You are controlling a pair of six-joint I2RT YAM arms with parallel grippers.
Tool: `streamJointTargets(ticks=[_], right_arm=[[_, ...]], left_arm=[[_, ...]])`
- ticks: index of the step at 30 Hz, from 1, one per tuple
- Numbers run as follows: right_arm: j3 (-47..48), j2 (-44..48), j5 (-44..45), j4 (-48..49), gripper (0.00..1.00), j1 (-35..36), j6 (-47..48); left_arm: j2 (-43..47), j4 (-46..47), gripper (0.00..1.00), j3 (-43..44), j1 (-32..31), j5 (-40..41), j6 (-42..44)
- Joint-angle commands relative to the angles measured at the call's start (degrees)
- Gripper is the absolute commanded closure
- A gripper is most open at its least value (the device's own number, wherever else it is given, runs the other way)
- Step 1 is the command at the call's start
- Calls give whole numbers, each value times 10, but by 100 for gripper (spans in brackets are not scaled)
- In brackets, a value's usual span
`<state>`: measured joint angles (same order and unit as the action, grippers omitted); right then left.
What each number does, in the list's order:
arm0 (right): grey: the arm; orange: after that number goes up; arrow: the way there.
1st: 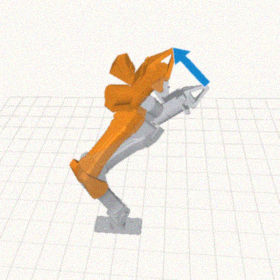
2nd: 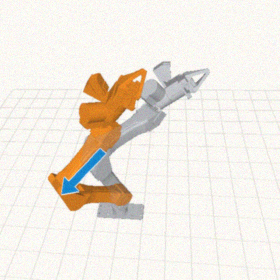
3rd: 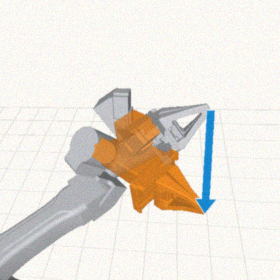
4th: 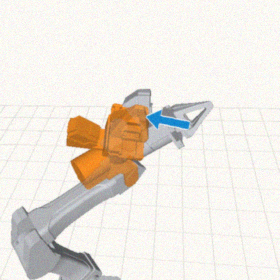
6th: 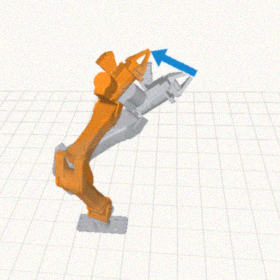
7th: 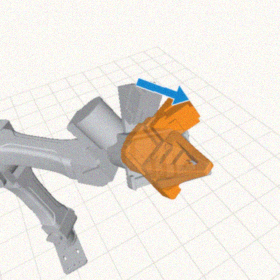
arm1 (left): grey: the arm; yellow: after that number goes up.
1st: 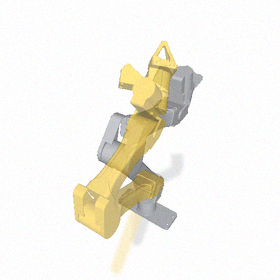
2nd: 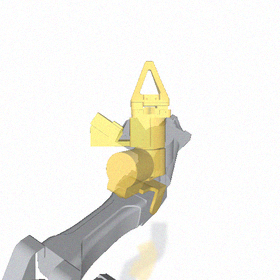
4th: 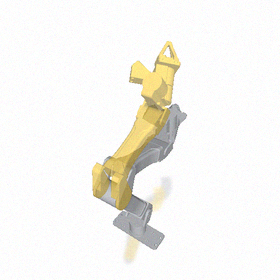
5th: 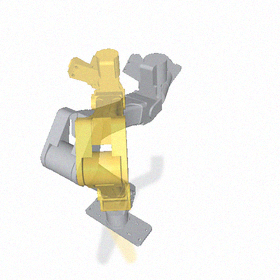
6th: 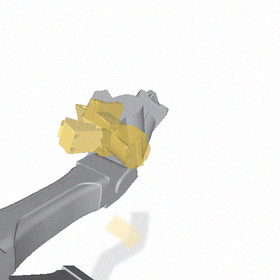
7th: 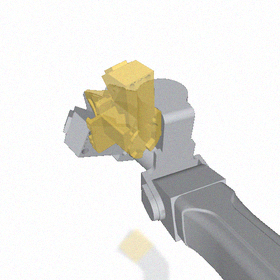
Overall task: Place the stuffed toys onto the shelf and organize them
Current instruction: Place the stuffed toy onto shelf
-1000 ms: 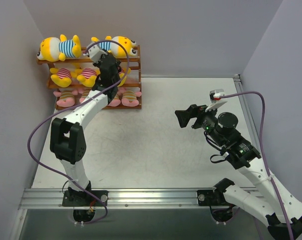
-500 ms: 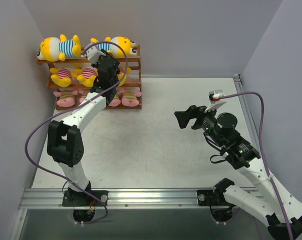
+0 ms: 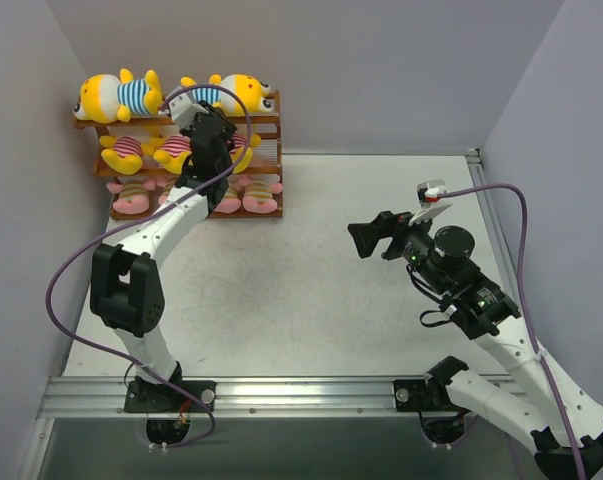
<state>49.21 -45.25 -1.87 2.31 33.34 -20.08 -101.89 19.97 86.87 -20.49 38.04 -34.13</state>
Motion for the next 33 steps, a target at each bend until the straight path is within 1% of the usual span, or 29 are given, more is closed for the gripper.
streamJointTargets(ticks=[1, 6, 11, 15, 23, 25, 33], right_arm=[[-1, 7, -7, 18, 5, -5, -2], [-1, 6, -11, 21, 5, -5, -5], [0, 4, -13, 22, 5, -5, -6], [0, 3, -15, 22, 5, -5, -7], [2, 4, -16, 21, 5, -5, -8], [3, 5, -16, 21, 5, -5, -8], [5, 13, -18, 15, 5, -5, -12]], left_arm=[[38, 16, 63, -7, 12, -17, -10], [42, 13, 62, -10, 17, -29, -15], [41, 6, 56, -4, 24, -53, -15], [38, 2, 48, -4, 28, -64, -21], [57, -6, 37, -10, 28, -77, -25], [63, -13, 35, -10, 28, -82, -25], [98, -53, 20, -13, 28, -124, -34]])
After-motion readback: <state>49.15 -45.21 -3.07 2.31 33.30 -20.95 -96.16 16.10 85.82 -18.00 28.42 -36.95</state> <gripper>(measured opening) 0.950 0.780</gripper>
